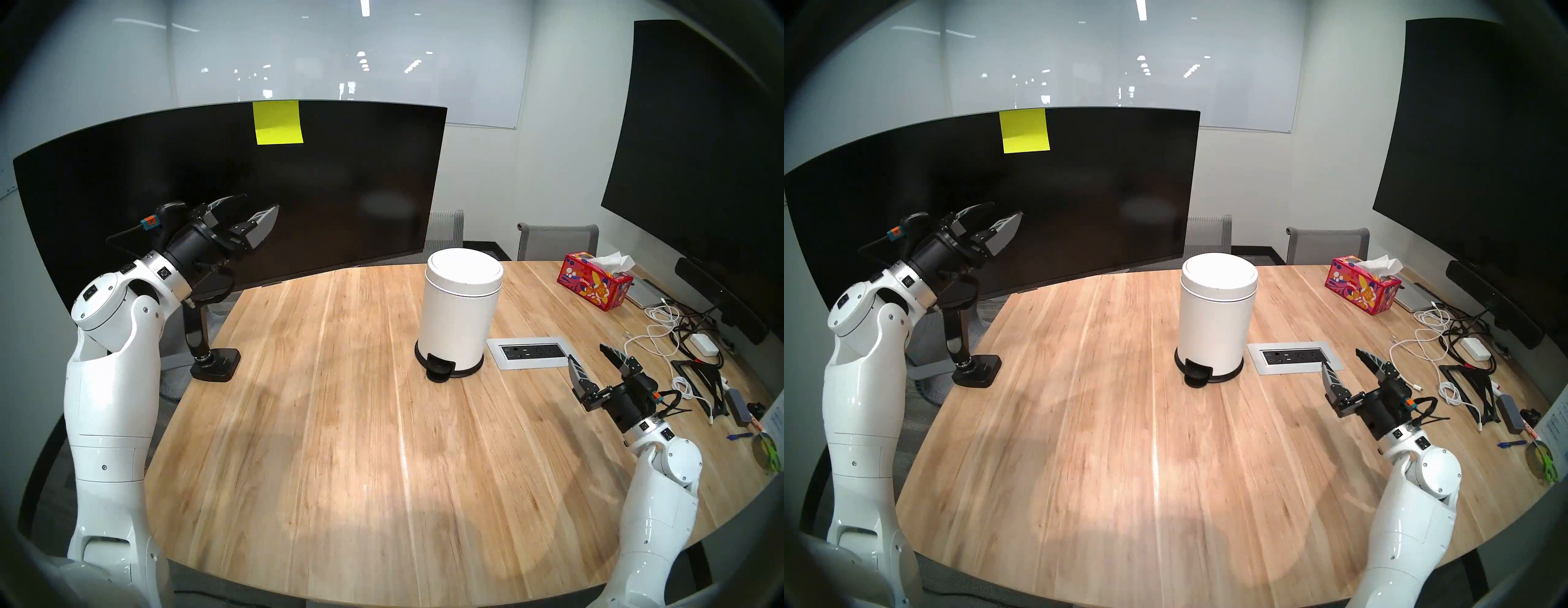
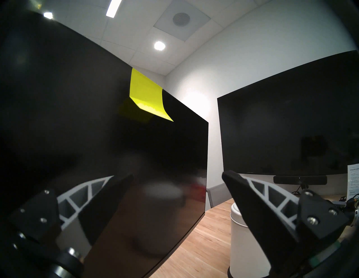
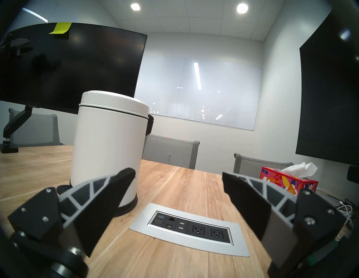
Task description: Peel the sticky note off the monitor, open the trash can lid and drop the sticker into the trash can
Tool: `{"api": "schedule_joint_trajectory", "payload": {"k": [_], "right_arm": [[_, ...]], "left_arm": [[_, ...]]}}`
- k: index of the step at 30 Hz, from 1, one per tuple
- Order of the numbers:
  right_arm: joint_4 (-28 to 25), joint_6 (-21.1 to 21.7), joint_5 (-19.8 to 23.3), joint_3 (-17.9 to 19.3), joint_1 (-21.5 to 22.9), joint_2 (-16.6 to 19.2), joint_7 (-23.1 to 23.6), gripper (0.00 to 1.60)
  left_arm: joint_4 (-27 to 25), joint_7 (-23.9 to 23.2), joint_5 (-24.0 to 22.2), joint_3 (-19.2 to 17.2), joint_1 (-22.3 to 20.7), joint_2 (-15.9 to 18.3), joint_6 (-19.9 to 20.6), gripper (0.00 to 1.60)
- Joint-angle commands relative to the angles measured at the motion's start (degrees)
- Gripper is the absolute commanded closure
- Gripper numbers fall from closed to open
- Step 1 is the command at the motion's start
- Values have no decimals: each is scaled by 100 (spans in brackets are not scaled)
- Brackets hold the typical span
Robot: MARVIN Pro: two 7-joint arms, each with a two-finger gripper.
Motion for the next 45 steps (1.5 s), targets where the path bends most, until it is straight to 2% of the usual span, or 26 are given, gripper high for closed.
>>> {"api": "schedule_joint_trajectory", "payload": {"k": [1,17,24,28,31,45], "right_arm": [[-86,-4,30,-14,37,1,15,0],[-86,-5,29,-14,37,1,16,0],[-86,-5,29,-14,37,1,16,0],[-86,-4,29,-14,37,1,16,0],[-87,-4,29,-14,37,0,16,0],[-85,-5,29,-13,38,1,16,0]], "left_arm": [[-80,37,-92,-17,-252,-5,81,0],[91,324,-161,357,-772,-183,382,0],[203,460,-224,372,-909,-271,421,0],[290,711,-192,347,-937,-464,253,0],[354,723,-198,339,-945,-490,170,0],[739,515,-297,412,-1159,-485,-46,0]]}}
